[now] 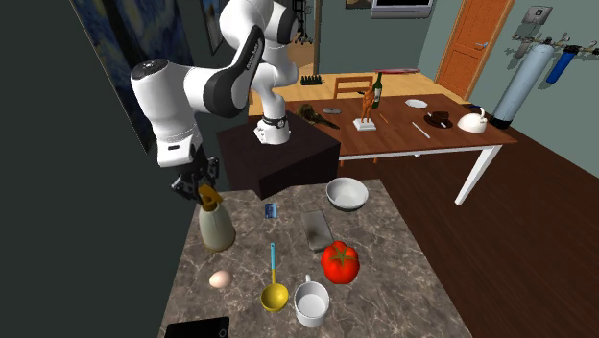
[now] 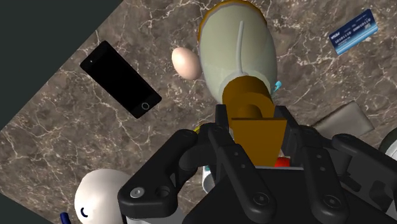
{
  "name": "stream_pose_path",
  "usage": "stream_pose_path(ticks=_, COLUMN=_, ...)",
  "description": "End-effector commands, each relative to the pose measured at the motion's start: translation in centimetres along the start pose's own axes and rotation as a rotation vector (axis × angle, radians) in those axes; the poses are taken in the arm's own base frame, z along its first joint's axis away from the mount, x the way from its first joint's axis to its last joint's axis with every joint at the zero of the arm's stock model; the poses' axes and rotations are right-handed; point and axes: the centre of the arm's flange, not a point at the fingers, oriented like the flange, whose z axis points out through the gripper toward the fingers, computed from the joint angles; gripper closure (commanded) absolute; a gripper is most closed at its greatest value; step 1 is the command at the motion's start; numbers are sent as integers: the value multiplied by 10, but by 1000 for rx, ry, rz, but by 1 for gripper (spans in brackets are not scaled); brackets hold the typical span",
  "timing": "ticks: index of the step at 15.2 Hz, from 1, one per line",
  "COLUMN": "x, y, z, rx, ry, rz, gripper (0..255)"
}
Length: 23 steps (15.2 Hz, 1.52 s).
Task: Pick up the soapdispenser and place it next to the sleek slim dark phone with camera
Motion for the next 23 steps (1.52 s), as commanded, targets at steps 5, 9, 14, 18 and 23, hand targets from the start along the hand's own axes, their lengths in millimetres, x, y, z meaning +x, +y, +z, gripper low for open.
stream_pose_path(ticks=5, x=-2, y=1, z=32, rx=-1, ry=0, rz=0, gripper=255)
stream_pose_path(ticks=9, x=-2, y=1, z=53, rx=-1, ry=0, rz=0, gripper=255)
stream_pose_path(ticks=14, x=-3, y=2, z=79, rx=-1, ry=0, rz=0, gripper=255)
stream_pose_path(ticks=18, x=-4, y=3, z=100, rx=-1, ry=0, rz=0, gripper=255)
stream_pose_path(ticks=23, x=-4, y=3, z=100, rx=-1, ry=0, rz=0, gripper=255)
